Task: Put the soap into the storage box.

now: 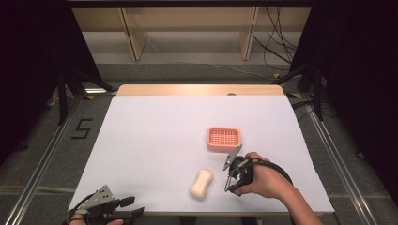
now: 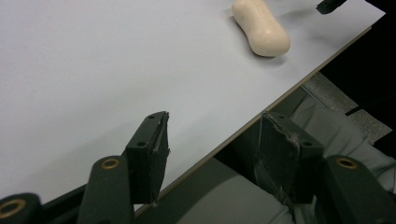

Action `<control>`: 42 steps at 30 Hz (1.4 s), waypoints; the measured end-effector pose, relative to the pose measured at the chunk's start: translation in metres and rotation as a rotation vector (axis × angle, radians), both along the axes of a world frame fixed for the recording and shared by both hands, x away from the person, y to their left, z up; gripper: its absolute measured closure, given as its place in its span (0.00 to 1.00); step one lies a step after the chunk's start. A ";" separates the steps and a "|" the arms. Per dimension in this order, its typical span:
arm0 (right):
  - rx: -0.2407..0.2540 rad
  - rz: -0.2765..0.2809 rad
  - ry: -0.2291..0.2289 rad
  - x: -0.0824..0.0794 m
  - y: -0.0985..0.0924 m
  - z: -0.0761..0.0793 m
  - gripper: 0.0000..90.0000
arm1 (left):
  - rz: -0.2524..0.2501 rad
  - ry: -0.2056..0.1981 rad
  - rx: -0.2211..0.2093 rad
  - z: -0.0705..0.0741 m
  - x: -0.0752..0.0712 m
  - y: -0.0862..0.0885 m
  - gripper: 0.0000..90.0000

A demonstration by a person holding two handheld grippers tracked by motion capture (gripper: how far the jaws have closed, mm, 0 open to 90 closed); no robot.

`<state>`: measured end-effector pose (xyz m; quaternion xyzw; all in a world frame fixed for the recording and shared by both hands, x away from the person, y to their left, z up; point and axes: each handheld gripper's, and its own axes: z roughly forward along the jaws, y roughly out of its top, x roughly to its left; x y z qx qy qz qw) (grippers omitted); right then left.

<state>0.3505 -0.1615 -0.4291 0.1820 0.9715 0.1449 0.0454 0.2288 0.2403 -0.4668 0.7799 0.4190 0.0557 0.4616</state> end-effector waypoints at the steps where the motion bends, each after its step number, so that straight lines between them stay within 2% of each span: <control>1: -0.008 0.013 0.006 0.001 0.001 0.000 0.39 | 0.007 0.000 0.000 0.000 0.000 0.000 0.47; 3: -0.020 0.028 0.016 0.001 0.003 0.002 0.40 | 0.005 -0.001 0.001 0.000 0.000 0.000 0.47; 5: -0.039 0.108 0.004 0.003 0.006 0.005 0.43 | 0.000 0.002 -0.001 0.000 0.000 0.000 0.47; 6: -0.039 0.108 0.004 0.003 0.006 0.005 0.43 | 0.000 0.002 -0.001 0.000 0.000 0.000 0.47; 7: -0.077 0.109 0.007 0.003 0.008 0.008 0.44 | 0.000 0.003 -0.002 0.000 0.000 0.000 0.47; 8: -0.077 0.109 0.007 0.003 0.008 0.008 0.44 | 0.000 0.003 -0.002 0.000 0.000 0.000 0.47; 9: -0.088 0.158 -0.003 0.006 0.010 0.009 0.44 | 0.000 0.004 0.000 0.000 0.000 0.000 0.47; 12: -0.093 0.168 0.001 0.006 0.013 0.009 0.44 | 0.003 0.003 0.000 0.000 0.000 0.000 0.47; 13: -0.102 0.197 -0.011 0.009 0.014 0.009 0.44 | -0.001 0.002 0.005 0.000 0.000 0.001 0.47; 14: -0.092 0.219 -0.015 0.010 0.015 0.009 0.44 | 0.002 0.002 0.001 0.000 0.000 0.000 0.47; 15: -0.090 0.201 -0.009 0.009 0.017 0.008 0.44 | -0.001 0.002 0.005 0.000 0.000 0.001 0.47; 16: -0.095 0.256 -0.027 0.014 0.018 0.008 0.44 | -0.001 0.005 0.002 0.000 0.000 0.000 0.47; 17: -0.097 0.225 -0.018 0.012 0.020 0.008 0.44 | -0.003 0.003 0.007 0.000 0.000 0.001 0.47; 18: -0.116 0.229 -0.016 0.012 0.020 0.009 0.44 | -0.001 0.004 0.001 0.000 0.000 0.000 0.47; 19: -0.109 0.253 -0.021 0.013 0.022 0.009 0.44 | 0.000 0.004 -0.001 0.000 0.000 0.000 0.47; 20: -0.099 0.254 -0.031 0.014 0.024 0.009 0.44 | -0.001 0.004 0.000 0.000 0.000 0.000 0.47; 21: -0.090 0.322 -0.056 0.019 0.025 0.009 0.44 | -0.001 0.003 0.000 0.000 0.000 0.000 0.47; 22: -0.117 0.237 -0.026 0.013 0.027 0.011 0.45 | -0.008 0.003 0.021 0.000 0.000 0.001 0.47; 23: -0.104 0.288 -0.034 0.016 0.028 0.011 0.45 | -0.004 0.004 0.002 0.000 0.000 0.000 0.47; 24: -0.115 0.275 -0.032 0.016 0.029 0.012 0.45 | -0.006 0.009 0.004 0.000 0.000 0.000 0.47; 25: -0.117 0.238 -0.014 0.013 0.032 0.012 0.44 | -0.010 0.007 0.024 0.001 0.000 0.001 0.47; 26: -0.117 0.238 -0.014 0.013 0.032 0.012 0.44 | -0.010 0.007 0.024 0.001 0.000 0.001 0.47; 27: -0.110 0.284 -0.033 0.015 0.035 0.011 0.43 | -0.001 0.000 0.000 0.000 0.000 0.000 0.47; 28: -0.110 0.284 -0.033 0.015 0.035 0.011 0.43 | -0.001 0.000 0.000 0.000 0.000 0.000 0.47; 29: -0.114 0.320 -0.048 0.018 0.036 0.010 0.43 | -0.009 0.007 0.007 0.000 0.000 0.001 0.47; 31: -0.123 0.316 -0.047 0.018 0.036 0.010 0.43 | -0.009 0.006 0.007 0.000 0.000 0.000 0.47; 32: -0.107 0.358 -0.061 0.021 0.038 0.009 0.42 | -0.008 0.008 0.008 0.000 0.000 0.000 0.47; 33: -0.119 0.300 -0.036 0.017 0.038 0.010 0.42 | -0.008 0.008 0.008 0.000 0.000 0.000 0.47; 36: -0.112 0.313 -0.025 0.016 0.041 0.010 0.41 | -0.007 0.008 0.007 0.000 0.000 0.000 0.47; 37: -0.112 0.354 -0.038 0.019 0.043 0.010 0.41 | -0.008 0.008 0.006 0.000 0.000 0.000 0.47; 38: -0.115 0.321 -0.021 0.017 0.043 0.010 0.40 | -0.010 0.007 0.007 0.000 0.000 0.000 0.47; 39: -0.129 0.385 -0.036 0.021 0.045 0.011 0.40 | -0.008 0.009 0.006 0.000 0.000 0.000 0.47; 40: -0.129 0.385 -0.036 0.021 0.045 0.011 0.40 | -0.008 0.009 0.006 0.000 0.000 0.000 0.47; 41: -0.123 0.327 -0.018 0.017 0.048 0.011 0.39 | -0.008 0.009 0.007 0.000 0.000 0.000 0.47; 42: -0.123 0.327 -0.018 0.017 0.048 0.011 0.39 | -0.008 0.009 0.007 0.000 0.000 0.000 0.47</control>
